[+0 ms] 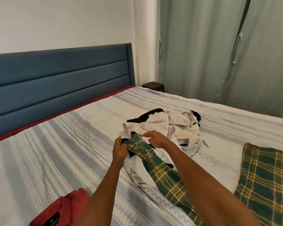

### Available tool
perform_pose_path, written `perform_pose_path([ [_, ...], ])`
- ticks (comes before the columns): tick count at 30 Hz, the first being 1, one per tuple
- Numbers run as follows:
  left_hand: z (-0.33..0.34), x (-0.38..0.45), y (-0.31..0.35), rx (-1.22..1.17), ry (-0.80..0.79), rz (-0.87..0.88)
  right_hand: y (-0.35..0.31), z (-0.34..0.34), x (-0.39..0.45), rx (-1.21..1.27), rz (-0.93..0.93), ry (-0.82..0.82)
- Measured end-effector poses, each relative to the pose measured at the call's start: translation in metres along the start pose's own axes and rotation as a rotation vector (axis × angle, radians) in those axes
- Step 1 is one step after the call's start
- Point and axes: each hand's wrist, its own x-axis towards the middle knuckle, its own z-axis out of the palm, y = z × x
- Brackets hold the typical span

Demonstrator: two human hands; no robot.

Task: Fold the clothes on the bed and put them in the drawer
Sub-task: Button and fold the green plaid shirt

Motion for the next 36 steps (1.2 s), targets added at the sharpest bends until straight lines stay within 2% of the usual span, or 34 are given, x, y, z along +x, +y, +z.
perform_pose_path([
  [2,0.006,-0.021,-0.004,0.039,0.069,0.076,0.017,0.0,-0.02,0.048,0.009,0.099],
  [4,0.018,-0.05,-0.003,0.077,0.064,0.161,0.036,-0.002,-0.047,0.098,0.029,0.187],
  [8,0.05,-0.101,-0.019,0.206,-0.178,0.309,0.079,-0.002,-0.125,0.025,0.084,0.272],
  [17,0.144,-0.216,-0.071,0.751,-0.761,0.524,0.186,0.012,-0.338,-0.222,0.293,0.464],
  [19,0.161,-0.243,-0.079,0.888,-0.884,0.62,0.201,0.018,-0.392,-0.255,0.335,0.442],
  [21,0.177,-0.27,-0.09,1.039,-1.019,0.726,0.212,0.03,-0.441,-0.324,0.377,0.342],
  [23,0.186,-0.292,-0.097,1.263,-1.061,0.852,0.216,0.048,-0.475,-0.452,0.384,0.186],
  [25,0.189,-0.301,-0.099,1.353,-1.061,0.883,0.217,0.064,-0.491,-0.561,0.37,0.079],
  [28,0.187,-0.309,-0.097,1.411,-1.122,0.848,0.21,0.074,-0.503,-0.665,0.267,0.123],
  [30,0.183,-0.317,-0.092,1.404,-1.12,0.887,0.204,0.077,-0.502,-0.685,0.196,0.192],
  [34,0.173,-0.33,-0.081,1.327,-1.132,0.895,0.195,0.077,-0.505,-0.474,0.239,0.257],
  [36,0.169,-0.335,-0.075,1.334,-1.158,0.839,0.192,0.069,-0.506,-0.39,0.267,0.187],
])
